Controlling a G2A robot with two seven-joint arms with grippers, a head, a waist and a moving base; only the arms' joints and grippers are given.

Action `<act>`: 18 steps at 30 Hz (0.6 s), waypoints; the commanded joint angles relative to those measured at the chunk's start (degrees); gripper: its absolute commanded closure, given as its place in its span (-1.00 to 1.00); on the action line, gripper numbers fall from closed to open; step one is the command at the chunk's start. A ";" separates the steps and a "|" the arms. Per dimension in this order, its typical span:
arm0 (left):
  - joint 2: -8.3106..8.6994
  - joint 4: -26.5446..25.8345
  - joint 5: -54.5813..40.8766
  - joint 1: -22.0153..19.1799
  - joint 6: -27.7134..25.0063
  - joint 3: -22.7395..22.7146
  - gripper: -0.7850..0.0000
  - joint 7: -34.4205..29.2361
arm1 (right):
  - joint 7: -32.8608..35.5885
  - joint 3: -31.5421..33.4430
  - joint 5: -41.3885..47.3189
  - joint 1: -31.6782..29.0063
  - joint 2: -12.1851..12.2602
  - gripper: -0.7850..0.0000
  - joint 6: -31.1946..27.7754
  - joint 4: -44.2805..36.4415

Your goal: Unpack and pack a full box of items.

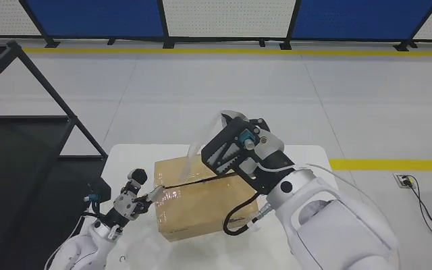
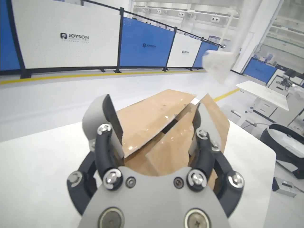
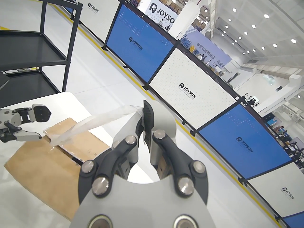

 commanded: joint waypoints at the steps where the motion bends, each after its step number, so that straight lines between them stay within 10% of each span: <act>1: -0.02 0.22 -7.37 1.21 0.30 -0.74 -1.00 -2.52 | -0.37 0.03 0.16 0.43 0.04 1.00 -1.13 0.32; 8: 1.16 -7.82 -51.08 3.38 7.16 -2.87 -1.00 -33.70 | -5.71 0.87 -2.67 1.52 0.73 1.00 -9.35 0.91; 18: 1.18 -9.95 -59.83 3.82 8.78 -1.03 -1.00 -39.85 | -7.37 1.14 -4.30 0.89 1.01 1.00 -10.92 1.01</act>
